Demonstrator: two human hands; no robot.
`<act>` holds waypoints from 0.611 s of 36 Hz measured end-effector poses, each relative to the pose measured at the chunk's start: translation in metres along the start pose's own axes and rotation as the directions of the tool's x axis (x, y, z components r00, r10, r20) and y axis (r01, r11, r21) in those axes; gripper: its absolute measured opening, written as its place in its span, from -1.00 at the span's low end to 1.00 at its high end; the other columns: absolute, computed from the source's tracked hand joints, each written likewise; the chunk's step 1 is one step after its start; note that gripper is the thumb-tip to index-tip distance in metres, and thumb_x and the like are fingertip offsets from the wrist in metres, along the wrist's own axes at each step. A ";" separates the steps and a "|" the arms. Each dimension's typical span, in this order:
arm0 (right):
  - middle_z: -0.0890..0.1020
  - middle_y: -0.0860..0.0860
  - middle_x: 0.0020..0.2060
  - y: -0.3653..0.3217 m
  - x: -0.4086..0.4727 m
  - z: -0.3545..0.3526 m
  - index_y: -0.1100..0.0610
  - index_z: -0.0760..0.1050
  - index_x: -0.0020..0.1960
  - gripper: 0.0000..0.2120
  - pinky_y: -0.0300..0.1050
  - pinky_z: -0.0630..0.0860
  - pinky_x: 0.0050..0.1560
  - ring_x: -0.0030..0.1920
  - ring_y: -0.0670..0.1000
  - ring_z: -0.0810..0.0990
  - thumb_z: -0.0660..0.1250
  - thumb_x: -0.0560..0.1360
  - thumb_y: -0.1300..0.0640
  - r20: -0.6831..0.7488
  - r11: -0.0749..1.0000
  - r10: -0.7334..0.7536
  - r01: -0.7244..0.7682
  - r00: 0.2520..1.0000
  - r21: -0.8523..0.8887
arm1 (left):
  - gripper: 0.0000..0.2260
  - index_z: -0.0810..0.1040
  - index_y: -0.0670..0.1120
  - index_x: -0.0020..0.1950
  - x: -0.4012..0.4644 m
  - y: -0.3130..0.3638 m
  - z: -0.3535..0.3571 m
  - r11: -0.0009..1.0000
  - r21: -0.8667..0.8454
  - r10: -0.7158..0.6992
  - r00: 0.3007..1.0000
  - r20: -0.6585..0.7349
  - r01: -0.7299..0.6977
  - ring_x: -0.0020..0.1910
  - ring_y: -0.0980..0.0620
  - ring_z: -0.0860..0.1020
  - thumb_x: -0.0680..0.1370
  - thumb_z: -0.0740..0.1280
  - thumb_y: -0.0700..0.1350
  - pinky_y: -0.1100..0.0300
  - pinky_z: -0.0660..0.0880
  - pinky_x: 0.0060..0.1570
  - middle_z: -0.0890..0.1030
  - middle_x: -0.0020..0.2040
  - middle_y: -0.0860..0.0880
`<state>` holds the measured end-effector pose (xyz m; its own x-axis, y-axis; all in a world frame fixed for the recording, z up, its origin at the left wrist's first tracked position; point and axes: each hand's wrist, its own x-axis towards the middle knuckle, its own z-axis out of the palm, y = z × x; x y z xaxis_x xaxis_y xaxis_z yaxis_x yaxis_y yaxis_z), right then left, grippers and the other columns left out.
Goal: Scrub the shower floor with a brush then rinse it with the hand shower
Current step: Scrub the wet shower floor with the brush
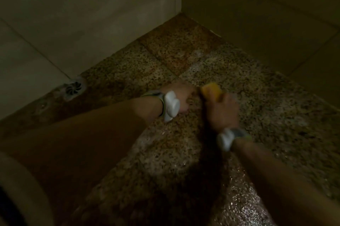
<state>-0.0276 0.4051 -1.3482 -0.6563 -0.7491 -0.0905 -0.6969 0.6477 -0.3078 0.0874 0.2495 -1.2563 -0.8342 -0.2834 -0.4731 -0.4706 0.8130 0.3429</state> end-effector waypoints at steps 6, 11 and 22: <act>0.14 0.40 0.51 -0.007 -0.018 0.007 -0.07 -0.04 0.65 -0.48 0.44 0.13 0.44 0.43 0.48 0.20 -0.03 0.72 -0.05 -0.062 0.947 0.281 -0.287 0.958 -0.142 | -0.42 0.14 0.13 0.58 -0.030 -0.038 -0.013 0.993 0.058 -0.097 0.995 -0.015 0.098 0.02 -0.14 0.57 0.61 0.28 -0.05 -0.10 0.57 0.02 0.54 0.34 -0.08; 0.49 0.30 0.23 -0.135 -0.137 0.032 -0.05 0.28 0.56 -0.46 0.21 0.41 0.08 0.07 0.33 0.48 0.15 0.60 -0.11 0.326 0.972 -0.196 0.228 0.925 -0.061 | -0.35 0.11 0.00 0.61 -0.061 -0.052 -0.026 0.971 0.119 -0.208 0.978 -0.009 0.208 0.39 -0.24 0.41 0.59 0.31 0.08 -0.11 0.46 0.27 0.32 0.52 -0.14; 0.65 0.04 0.10 -0.181 -0.124 -0.103 -0.08 0.54 0.18 -0.69 -0.06 0.55 0.10 0.06 0.10 0.64 0.21 0.62 -0.25 0.556 0.870 -0.195 -0.119 0.808 0.478 | -0.87 0.42 -0.11 0.20 -0.158 -0.012 -0.058 0.996 0.046 -0.083 0.968 0.239 0.074 -0.04 -0.01 0.43 0.67 0.18 -0.17 0.19 0.38 0.06 0.48 0.29 -0.21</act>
<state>0.1498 0.3953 -1.1834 -0.2329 -0.8088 -0.5400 -0.3901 0.5864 -0.7099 0.2083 0.2546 -1.1387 -0.6994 -0.2205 -0.6799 -0.5176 0.8122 0.2690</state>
